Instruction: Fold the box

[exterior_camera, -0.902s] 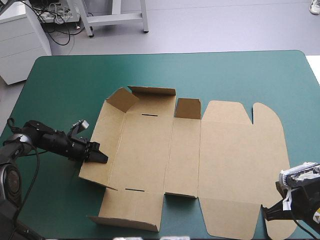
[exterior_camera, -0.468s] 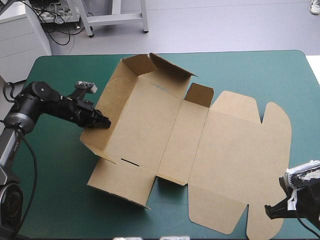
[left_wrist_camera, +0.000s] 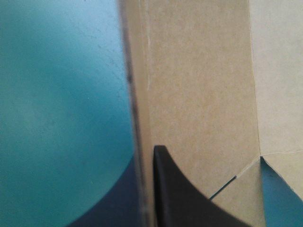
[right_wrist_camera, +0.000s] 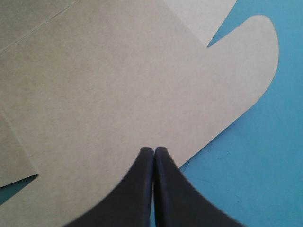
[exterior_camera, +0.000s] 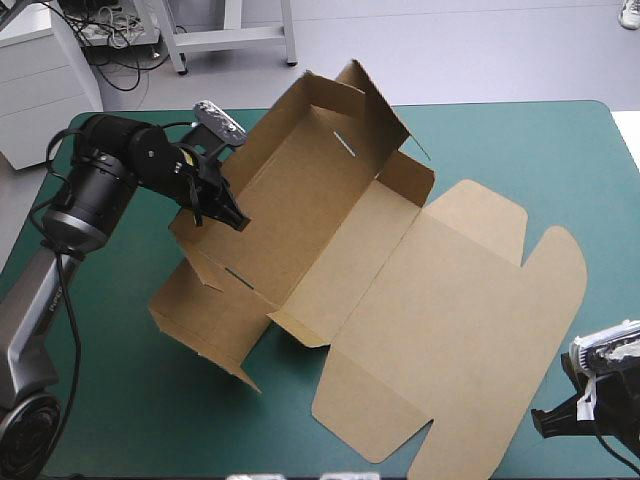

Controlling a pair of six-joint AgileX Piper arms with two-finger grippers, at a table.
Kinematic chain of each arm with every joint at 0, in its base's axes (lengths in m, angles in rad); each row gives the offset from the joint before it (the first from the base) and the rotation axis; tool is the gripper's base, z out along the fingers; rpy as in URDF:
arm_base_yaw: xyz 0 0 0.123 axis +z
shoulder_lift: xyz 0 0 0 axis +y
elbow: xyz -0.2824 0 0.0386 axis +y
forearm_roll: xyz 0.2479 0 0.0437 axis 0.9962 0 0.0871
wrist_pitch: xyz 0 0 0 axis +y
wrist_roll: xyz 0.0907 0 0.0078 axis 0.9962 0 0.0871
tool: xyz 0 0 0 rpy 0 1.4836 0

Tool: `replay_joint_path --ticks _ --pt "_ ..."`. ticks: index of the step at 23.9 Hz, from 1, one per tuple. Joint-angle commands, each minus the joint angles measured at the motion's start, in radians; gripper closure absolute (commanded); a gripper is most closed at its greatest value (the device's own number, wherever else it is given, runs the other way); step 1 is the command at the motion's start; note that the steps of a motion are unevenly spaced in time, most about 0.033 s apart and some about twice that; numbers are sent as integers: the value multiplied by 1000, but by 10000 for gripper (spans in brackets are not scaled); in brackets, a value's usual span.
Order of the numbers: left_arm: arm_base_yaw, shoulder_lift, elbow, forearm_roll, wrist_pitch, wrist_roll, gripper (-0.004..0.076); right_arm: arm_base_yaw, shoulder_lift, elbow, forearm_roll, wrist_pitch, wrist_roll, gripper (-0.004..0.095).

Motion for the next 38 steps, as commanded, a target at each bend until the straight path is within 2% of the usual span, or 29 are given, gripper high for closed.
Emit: replay_joint_path --ticks 1,17,21,25,29,33,38 --pt "-91 -41 -37 126 -58 -1 756 -5 7 -32 -24 -62 -2 926" --pt "-394 -41 -28 484 -206 30 756 -5 7 -32 -26 -62 1 926" --pt "-432 -41 -28 518 -281 29 756 -5 7 -32 -26 -62 1 926" --pt "-483 -41 -15 688 -322 -38 756 -5 7 -32 -26 -62 1 926" --pt "-550 -41 77 913 -355 -68 756 -5 7 -32 -26 -62 1 926" --pt "-571 -41 170 994 -449 -176 756 -5 7 -32 -28 -62 1 926" --pt "-571 -62 281 1110 -507 -282 756 -5 7 -32 -30 -62 1 926"
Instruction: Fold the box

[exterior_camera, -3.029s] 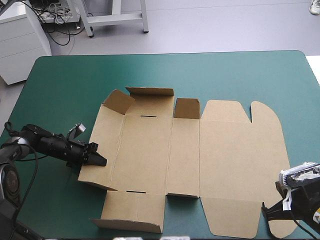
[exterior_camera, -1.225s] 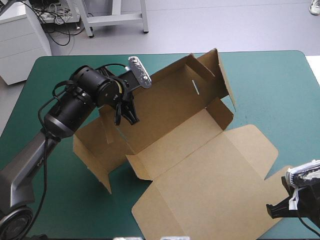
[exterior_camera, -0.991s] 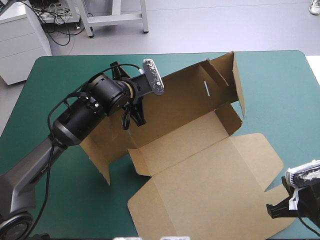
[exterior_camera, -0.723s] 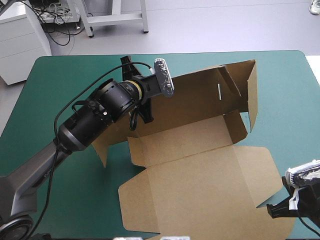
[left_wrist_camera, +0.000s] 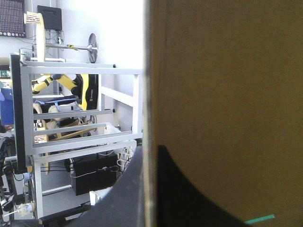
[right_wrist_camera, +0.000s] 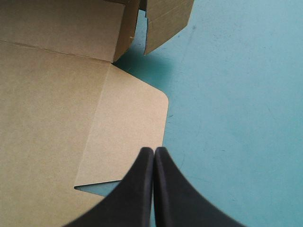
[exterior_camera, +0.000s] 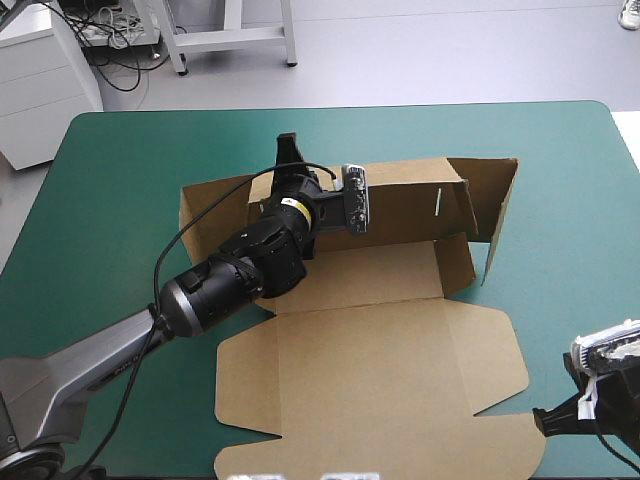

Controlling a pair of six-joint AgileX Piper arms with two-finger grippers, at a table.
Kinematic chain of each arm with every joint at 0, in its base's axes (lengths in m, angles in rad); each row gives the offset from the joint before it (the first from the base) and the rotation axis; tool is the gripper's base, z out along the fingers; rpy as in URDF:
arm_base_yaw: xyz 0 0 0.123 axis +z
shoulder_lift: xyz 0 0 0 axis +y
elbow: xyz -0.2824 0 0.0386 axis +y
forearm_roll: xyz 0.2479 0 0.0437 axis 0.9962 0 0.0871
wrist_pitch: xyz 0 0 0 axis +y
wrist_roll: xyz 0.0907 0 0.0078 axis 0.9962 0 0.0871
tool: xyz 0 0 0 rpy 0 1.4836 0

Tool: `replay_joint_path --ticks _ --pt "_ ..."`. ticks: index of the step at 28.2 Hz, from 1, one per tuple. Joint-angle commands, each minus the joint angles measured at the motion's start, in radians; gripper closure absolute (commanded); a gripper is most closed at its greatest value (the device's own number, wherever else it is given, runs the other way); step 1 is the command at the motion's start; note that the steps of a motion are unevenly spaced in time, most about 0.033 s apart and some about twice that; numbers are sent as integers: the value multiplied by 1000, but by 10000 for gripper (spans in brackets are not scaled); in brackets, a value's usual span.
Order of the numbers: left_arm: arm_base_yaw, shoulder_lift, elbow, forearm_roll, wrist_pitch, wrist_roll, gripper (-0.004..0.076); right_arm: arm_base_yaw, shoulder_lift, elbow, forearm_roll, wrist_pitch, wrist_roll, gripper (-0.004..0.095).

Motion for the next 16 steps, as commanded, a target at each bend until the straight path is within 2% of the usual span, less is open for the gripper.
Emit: replay_joint_path --ticks 1,5,9,16 --pt "-6 -80 36 117 -90 -84 756 -5 7 -32 -13 -61 -2 926" --pt "-6 -145 156 207 -188 -145 756 -5 7 -32 -13 -63 -2 926" --pt "-6 -189 243 271 -206 -228 756 -5 7 -32 -13 -65 3 926" --pt "-6 -193 352 325 -262 -270 756 -5 7 -32 -13 -67 10 926"
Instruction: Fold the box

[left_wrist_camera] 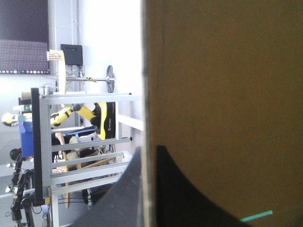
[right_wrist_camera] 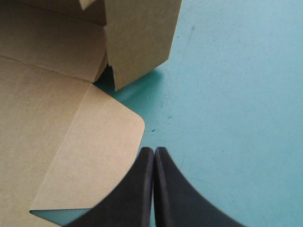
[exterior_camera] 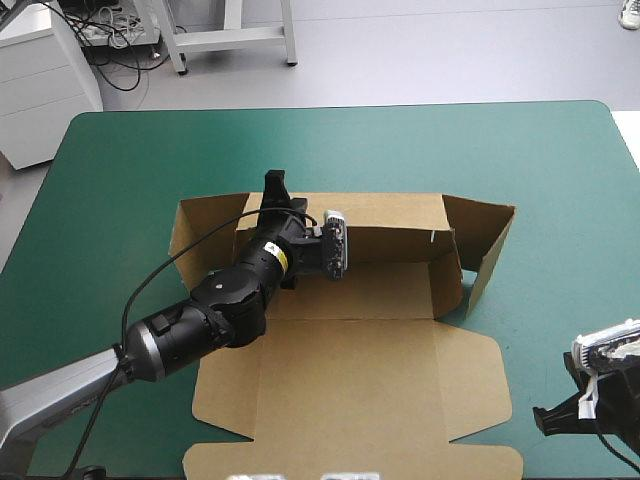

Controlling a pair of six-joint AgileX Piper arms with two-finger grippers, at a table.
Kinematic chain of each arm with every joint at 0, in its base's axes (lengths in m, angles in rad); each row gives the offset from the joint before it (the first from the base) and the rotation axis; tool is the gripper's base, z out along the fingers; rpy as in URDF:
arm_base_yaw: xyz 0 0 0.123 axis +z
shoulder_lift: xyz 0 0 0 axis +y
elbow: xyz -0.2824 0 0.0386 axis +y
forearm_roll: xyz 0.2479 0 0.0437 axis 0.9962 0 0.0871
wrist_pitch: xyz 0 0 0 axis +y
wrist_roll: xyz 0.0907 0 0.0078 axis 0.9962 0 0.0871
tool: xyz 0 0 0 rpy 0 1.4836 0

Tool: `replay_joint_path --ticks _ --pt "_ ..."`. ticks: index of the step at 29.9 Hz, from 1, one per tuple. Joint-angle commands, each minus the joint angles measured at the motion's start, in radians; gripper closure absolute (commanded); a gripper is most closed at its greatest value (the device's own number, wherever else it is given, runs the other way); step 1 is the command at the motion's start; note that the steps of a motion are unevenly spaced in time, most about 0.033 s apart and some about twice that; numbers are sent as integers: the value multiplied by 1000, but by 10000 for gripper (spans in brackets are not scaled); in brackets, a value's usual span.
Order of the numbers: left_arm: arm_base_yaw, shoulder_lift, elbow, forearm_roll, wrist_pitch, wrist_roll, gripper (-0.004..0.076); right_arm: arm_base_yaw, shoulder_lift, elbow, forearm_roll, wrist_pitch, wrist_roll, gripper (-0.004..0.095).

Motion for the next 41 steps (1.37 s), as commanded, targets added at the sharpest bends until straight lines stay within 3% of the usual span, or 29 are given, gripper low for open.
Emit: replay_joint_path --ticks 1,26,29,36,38,41 --pt "-6 -41 3 65 -41 -56 756 -5 7 -32 -12 -64 2 926" --pt "-6 42 9 73 61 -201 756 -5 17 -48 -9 -136 10 902" --pt "-6 42 13 73 65 -210 756 -5 58 -89 -12 -125 39 779" --pt "-6 44 42 130 63 -283 756 -5 193 -205 -27 -142 97 277" --pt "-6 46 57 172 67 -328 756 -5 243 -238 -56 -151 139 210" --pt "-6 48 61 197 79 -366 756 -5 321 -293 -72 -157 173 200"
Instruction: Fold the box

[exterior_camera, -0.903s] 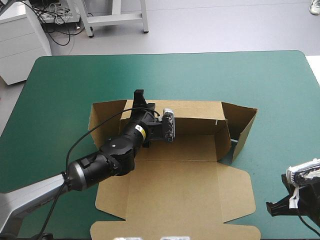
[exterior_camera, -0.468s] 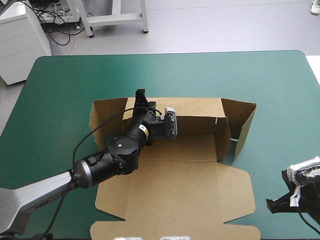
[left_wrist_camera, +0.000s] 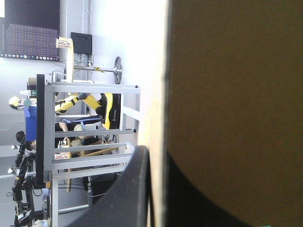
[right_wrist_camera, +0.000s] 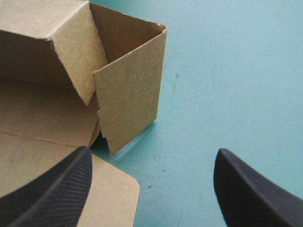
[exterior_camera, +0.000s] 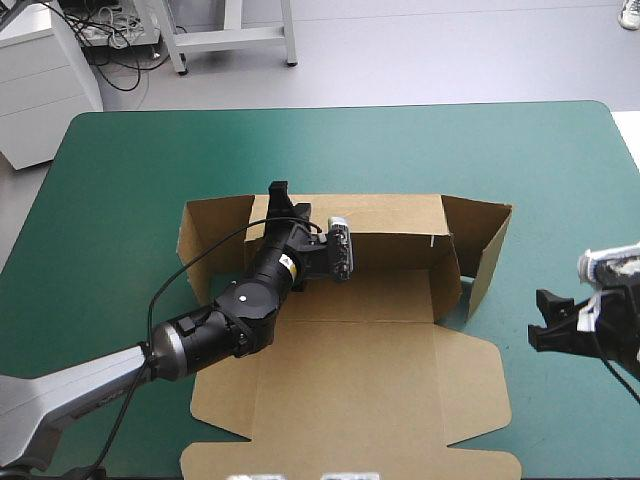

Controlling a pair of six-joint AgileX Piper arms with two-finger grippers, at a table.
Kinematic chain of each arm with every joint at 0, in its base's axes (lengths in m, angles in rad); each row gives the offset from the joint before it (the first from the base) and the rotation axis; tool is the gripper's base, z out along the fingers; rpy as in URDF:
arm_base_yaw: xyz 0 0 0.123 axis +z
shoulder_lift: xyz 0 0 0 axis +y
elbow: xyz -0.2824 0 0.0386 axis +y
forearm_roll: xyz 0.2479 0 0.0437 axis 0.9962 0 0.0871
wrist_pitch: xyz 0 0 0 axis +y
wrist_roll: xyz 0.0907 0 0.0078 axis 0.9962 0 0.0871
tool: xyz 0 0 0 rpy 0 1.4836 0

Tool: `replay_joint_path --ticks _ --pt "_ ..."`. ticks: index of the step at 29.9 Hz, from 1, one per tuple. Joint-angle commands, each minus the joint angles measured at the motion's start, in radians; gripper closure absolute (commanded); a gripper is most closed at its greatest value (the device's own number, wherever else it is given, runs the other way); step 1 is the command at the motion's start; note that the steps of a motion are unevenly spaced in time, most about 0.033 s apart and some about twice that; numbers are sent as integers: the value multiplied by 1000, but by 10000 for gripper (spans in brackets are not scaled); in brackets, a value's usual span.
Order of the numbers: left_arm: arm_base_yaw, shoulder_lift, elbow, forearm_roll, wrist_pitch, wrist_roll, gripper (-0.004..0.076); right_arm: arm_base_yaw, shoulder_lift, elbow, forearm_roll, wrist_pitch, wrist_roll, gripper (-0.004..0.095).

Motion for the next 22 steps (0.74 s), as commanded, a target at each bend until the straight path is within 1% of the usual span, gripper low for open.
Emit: replay_joint_path --ticks 1,6,13,19,22 --pt "-4 -20 -4 -9 51 -65 756 -5 86 -94 -31 -78 38 201" --pt "-4 -20 -4 7 51 -70 756 -5 218 -204 -31 -98 77 200" --pt "-4 -20 -4 90 87 -164 756 -5 404 -403 -31 -99 80 200" --pt "-4 -20 -4 92 90 -164 756 -9 575 -584 -31 -48 80 200" --pt "-4 -20 -4 92 90 -164 756 -38 657 -676 0 -8 69 200"
